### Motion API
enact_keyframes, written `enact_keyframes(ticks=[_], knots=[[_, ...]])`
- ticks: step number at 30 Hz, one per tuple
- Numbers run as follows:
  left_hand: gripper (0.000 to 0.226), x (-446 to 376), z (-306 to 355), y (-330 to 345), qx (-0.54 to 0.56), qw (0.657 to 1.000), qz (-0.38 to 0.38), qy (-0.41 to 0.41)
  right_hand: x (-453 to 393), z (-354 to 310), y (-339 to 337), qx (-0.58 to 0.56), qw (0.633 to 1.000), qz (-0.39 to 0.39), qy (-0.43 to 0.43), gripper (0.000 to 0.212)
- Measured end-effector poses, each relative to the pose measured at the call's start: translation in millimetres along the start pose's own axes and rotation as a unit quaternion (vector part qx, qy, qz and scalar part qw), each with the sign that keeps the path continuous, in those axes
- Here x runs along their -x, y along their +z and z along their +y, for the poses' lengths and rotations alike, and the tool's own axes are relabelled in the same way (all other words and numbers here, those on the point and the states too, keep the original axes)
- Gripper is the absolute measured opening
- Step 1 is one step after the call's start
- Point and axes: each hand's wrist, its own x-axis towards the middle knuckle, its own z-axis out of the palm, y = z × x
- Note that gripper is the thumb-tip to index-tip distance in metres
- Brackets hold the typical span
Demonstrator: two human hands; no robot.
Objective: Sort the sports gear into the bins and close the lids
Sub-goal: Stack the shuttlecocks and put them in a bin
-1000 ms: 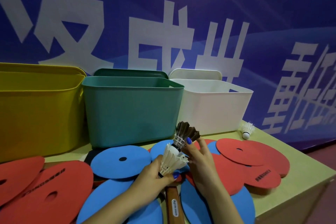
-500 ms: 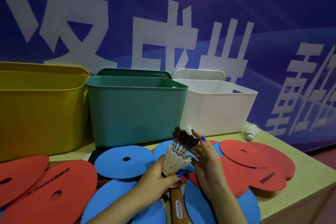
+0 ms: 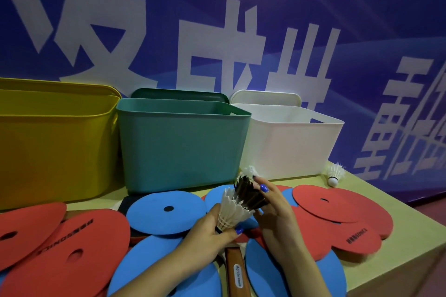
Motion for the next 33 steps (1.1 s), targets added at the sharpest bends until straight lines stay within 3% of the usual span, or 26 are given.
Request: enact_keyframes(ticks=[8,11,13,17,20,22,24,26,28,30,33], knots=[[0.047,0,-1,1,0.02,1.0,-0.002,0.0,4,-1,6,0.011,1.0,-0.001,0.0,0.031],[0.031,-1,1,0,0.021,1.0,0.009,-0.002,-2,2,8,0.042,0.997,0.056,-0.01,0.032],[0.031,-1,3,-2,0.043,0.998,0.035,-0.004,-11,6,9,0.144,0.983,0.109,-0.021,0.021],[0.027,1,8,-2,0.062,0.995,0.073,-0.017,-30,-4,9,0.401,0.894,0.146,-0.137,0.017],[0.023,2,11,0,0.073,0.994,0.083,-0.019,-45,-17,10,0.606,0.743,0.185,-0.218,0.024],[0.024,1,14,0,0.101,0.992,0.078,-0.025,-58,-20,8,0.683,0.685,0.165,-0.192,0.03],[0.026,2,16,0,0.12,0.989,0.074,-0.036,-71,-11,-3,0.734,0.653,0.133,-0.131,0.039],[0.026,2,16,0,0.125,0.989,0.07,-0.044,-82,4,-19,0.747,0.653,0.103,-0.067,0.048],[0.025,1,15,-1,0.122,0.989,0.07,-0.046,-87,16,-26,0.728,0.681,0.074,-0.023,0.049],[0.025,0,15,-1,0.126,0.988,0.072,-0.045,-89,22,-25,0.706,0.704,0.067,-0.038,0.044],[0.024,0,16,0,0.132,0.987,0.076,-0.046,-87,28,-22,0.714,0.695,0.051,-0.071,0.034]])
